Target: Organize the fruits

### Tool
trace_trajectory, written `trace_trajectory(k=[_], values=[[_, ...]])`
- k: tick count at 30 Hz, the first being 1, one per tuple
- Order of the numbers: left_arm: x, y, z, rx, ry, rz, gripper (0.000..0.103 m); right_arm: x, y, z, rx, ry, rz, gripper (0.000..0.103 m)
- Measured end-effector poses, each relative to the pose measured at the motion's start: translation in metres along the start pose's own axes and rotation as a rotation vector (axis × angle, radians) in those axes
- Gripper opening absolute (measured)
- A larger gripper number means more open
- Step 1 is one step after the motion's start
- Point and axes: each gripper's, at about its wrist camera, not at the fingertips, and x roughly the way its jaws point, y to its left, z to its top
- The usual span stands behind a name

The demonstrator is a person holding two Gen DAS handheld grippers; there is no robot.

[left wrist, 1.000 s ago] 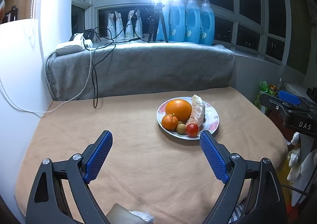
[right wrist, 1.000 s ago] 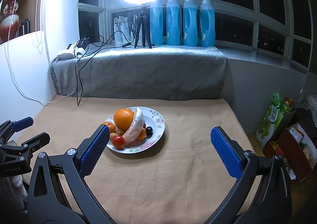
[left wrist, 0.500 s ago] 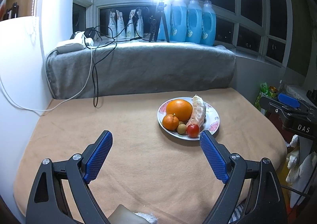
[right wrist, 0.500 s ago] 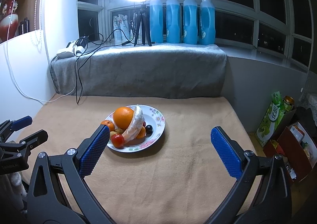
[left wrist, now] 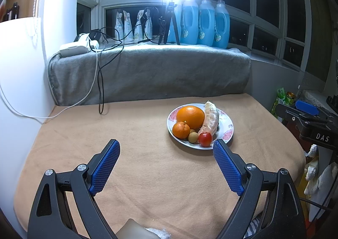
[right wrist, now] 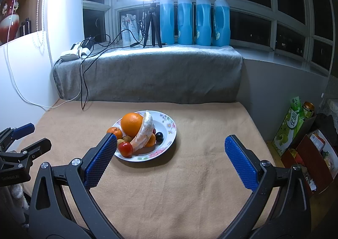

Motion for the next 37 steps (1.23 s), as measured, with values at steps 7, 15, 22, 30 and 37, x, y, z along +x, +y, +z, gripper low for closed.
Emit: trace_trajectory(k=[7,15,22,30,37], values=[[-0.0002,-0.0010,0.0000,-0.001,0.000,0.000,0.090,0.0000,0.0001,0.0005,0.000,0.001,-0.001,0.103],[0.0006,-0.0015,-0.0002,-0.001,0.001,0.000,0.090,0.0010,-0.0003,0.0013,0.000,0.003,0.000,0.103],[0.0030,-0.0014,-0.0007,-0.001,0.010,-0.006,0.090,0.0043,-0.0014,-0.0043,0.004,0.012,0.004,0.103],[0.0058,0.0008,0.0001,0.006,0.010,-0.012,0.090,0.0057,-0.0014,-0.0062,0.005,0.014,0.003,0.103],[0.0060,0.0017,0.0003,0.008,-0.001,-0.022,0.090,0.0061,-0.0015,-0.0044,0.004,0.014,0.004,0.103]])
